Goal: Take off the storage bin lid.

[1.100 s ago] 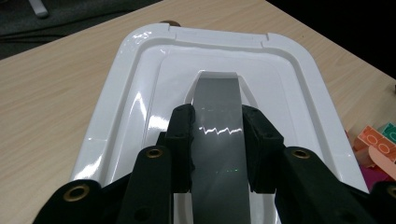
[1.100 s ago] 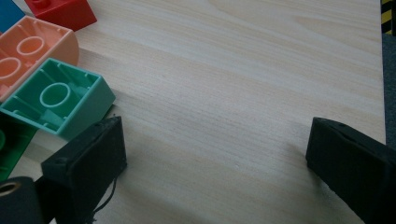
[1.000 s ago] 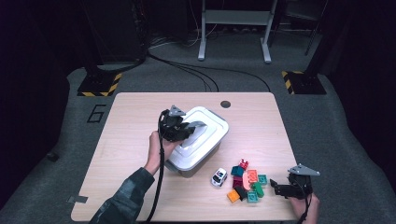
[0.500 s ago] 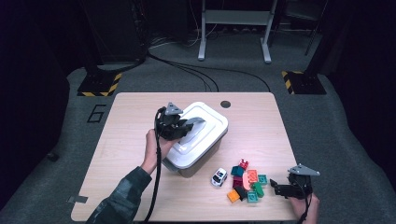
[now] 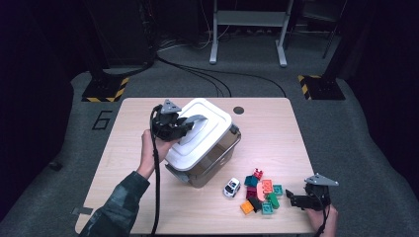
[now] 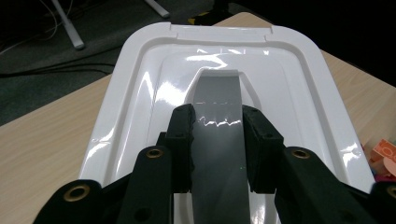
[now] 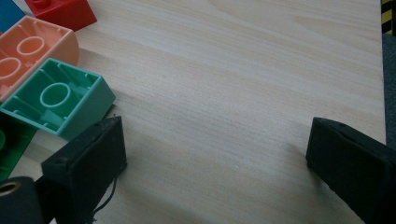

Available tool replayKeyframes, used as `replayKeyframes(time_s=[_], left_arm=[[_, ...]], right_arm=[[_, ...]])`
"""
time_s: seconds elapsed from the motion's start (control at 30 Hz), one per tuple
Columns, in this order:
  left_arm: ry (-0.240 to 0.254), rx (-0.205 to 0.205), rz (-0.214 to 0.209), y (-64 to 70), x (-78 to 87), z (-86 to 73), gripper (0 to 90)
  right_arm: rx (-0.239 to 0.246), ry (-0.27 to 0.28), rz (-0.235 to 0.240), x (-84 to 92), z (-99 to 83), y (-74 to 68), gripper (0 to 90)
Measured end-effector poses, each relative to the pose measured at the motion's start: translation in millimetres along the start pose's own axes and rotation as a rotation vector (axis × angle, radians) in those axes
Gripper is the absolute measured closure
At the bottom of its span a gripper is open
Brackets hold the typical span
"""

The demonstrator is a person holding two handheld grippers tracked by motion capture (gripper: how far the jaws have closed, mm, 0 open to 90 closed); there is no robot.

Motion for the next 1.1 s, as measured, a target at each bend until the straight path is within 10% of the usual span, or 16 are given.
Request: replayKeyframes(time_s=[1.1], left_arm=[[0.022, 0.098, 0.198, -92.3, 37.1, -5.4, 66.9]], right_arm=[[-0.002, 0.001, -0.002, -0.1, 0.0, 0.3, 4.0]])
Point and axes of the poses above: each handheld gripper's, and its own axes: x roughly backward along the jaws, z roughly out of its top, y roughly to its right, the point moved 4 cm from there along -x, roughly forward along the jaws, and after that the axes turned 3 degrees about x, right-handed, at the moved point
